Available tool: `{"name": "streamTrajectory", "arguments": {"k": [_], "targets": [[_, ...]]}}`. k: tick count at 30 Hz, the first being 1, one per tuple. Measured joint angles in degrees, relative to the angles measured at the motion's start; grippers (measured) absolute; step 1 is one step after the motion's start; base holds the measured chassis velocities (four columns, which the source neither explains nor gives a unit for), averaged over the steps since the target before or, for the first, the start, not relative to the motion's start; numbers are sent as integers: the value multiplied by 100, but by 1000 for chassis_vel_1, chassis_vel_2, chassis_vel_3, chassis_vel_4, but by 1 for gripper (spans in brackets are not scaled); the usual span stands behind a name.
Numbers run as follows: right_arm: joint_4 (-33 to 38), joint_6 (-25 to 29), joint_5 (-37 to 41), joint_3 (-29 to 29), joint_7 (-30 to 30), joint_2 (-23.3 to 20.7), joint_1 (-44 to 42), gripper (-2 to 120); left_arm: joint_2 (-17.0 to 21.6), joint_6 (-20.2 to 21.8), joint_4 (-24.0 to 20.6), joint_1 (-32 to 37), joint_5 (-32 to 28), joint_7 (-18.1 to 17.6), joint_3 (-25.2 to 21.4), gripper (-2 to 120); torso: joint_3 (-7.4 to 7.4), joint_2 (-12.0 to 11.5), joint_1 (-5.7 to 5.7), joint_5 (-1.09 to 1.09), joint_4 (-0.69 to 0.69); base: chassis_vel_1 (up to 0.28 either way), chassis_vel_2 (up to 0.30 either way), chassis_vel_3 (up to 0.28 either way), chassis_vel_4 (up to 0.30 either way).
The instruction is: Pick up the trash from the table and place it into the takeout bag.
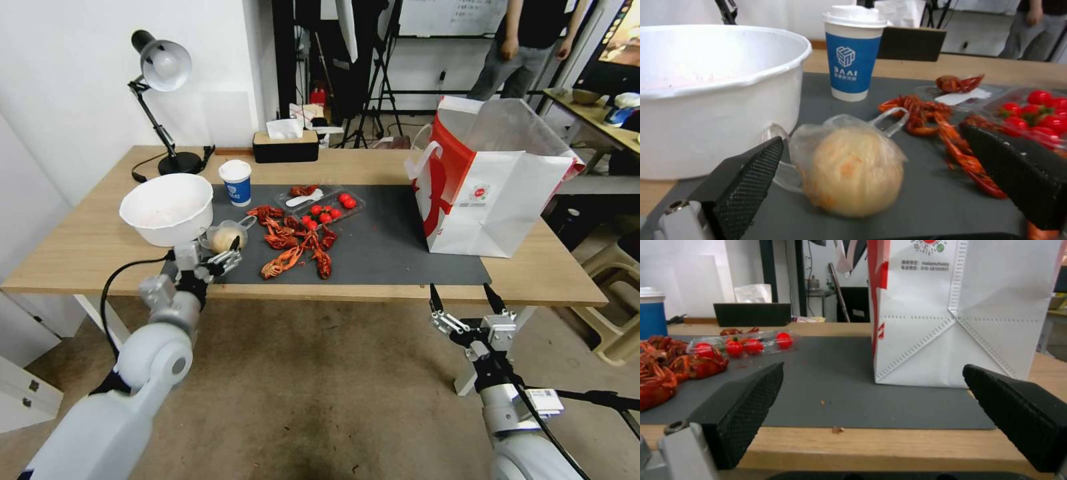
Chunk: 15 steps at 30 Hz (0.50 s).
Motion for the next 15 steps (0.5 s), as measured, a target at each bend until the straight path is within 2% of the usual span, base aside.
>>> {"name": "streamTrajectory", "arguments": {"k": [3, 4, 8, 9, 13, 15], "targets": [[-1, 0, -39, 3, 0, 39, -28, 100, 9, 148, 110, -223, -3, -66, 117, 100, 0, 0, 0, 0, 0, 0, 0, 0, 0], [-1, 0, -88, 27, 1, 93, -79, 100, 1, 345, 284, -542, 11, -211, 296, 100, 0, 0, 0, 0, 1, 0, 0, 0, 0], [-1, 1, -117, 47, 7, 127, -116, 100, -35, 470, 387, -743, 25, -349, 410, 100, 0, 0, 0, 0, 0, 0, 0, 0, 0], [0, 11, -162, 78, 14, 167, -163, 100, -80, 662, 499, -920, 42, -511, 522, 100, 0, 0, 0, 0, -1, 0, 0, 0, 0], [0, 25, -220, 118, 22, 201, -213, 100, -132, 846, 618, -1076, 44, -636, 643, 100, 0, 0, 0, 0, 1, 0, 0, 0, 0], [1, 34, -240, 145, 36, 222, -245, 100, -204, 1036, 708, -1197, 34, -827, 755, 100, 0, 0, 0, 0, 0, 0, 0, 0, 0]]}}
